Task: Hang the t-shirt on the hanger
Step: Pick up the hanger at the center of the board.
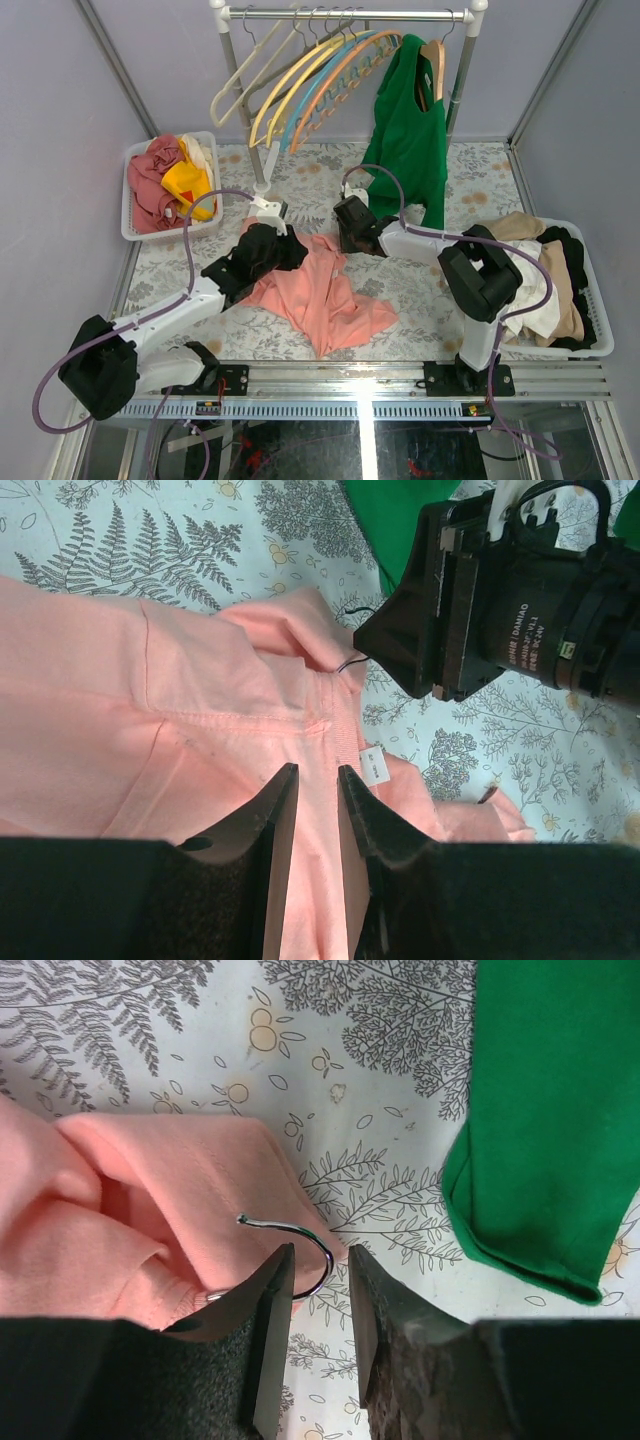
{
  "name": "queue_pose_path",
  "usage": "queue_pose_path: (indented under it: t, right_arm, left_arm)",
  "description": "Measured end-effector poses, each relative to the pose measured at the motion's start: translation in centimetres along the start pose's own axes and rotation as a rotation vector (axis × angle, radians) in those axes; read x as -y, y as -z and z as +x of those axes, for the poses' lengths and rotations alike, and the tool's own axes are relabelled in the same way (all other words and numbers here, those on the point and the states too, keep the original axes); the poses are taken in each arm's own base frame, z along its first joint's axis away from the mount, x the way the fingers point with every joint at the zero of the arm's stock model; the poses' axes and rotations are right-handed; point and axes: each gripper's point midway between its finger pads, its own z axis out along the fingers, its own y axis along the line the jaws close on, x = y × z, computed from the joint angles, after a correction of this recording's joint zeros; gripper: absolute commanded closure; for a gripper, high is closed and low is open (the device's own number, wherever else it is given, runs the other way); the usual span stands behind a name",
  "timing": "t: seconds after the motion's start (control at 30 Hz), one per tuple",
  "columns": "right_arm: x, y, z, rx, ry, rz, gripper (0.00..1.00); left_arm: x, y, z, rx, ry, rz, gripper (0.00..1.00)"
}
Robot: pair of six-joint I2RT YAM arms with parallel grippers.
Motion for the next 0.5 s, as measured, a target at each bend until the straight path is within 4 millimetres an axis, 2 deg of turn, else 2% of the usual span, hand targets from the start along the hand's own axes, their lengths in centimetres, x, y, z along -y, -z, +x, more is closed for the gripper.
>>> queue_pose_path:
  t: [0.07, 0.13, 0.33, 0.4, 0.5]
  right_arm:
    - [0.2, -0.1, 0.3, -0.008, -0.005, 0.011, 0.87]
    - [0.2, -0.2, 0.4, -0.011, -0.011, 0.014, 0.97]
    - [0.2, 0.5, -0.5, 0.019, -0.026, 0.026, 1.00]
    - [-0.2, 1.9, -1.4, 0.053, -0.005, 0.020, 1.00]
    - [-1.5, 5.2, -3.3, 0.138, 0.042, -0.013, 1.00]
  left_arm:
    - [0.1, 0.1, -0.1, 0.004, 0.000, 0.002, 0.79]
    - [0.1, 0.1, -0.2, 0.006, 0.001, 0.003, 0.79]
    - [0.1, 0.5, -0.3, 0.009, 0.000, 0.002, 0.79]
    - [0.1, 0.9, -0.5, 0.016, 0.001, 0.003, 0.79]
    - [0.4, 1.5, -1.1, 0.028, 0.002, 0.010, 0.79]
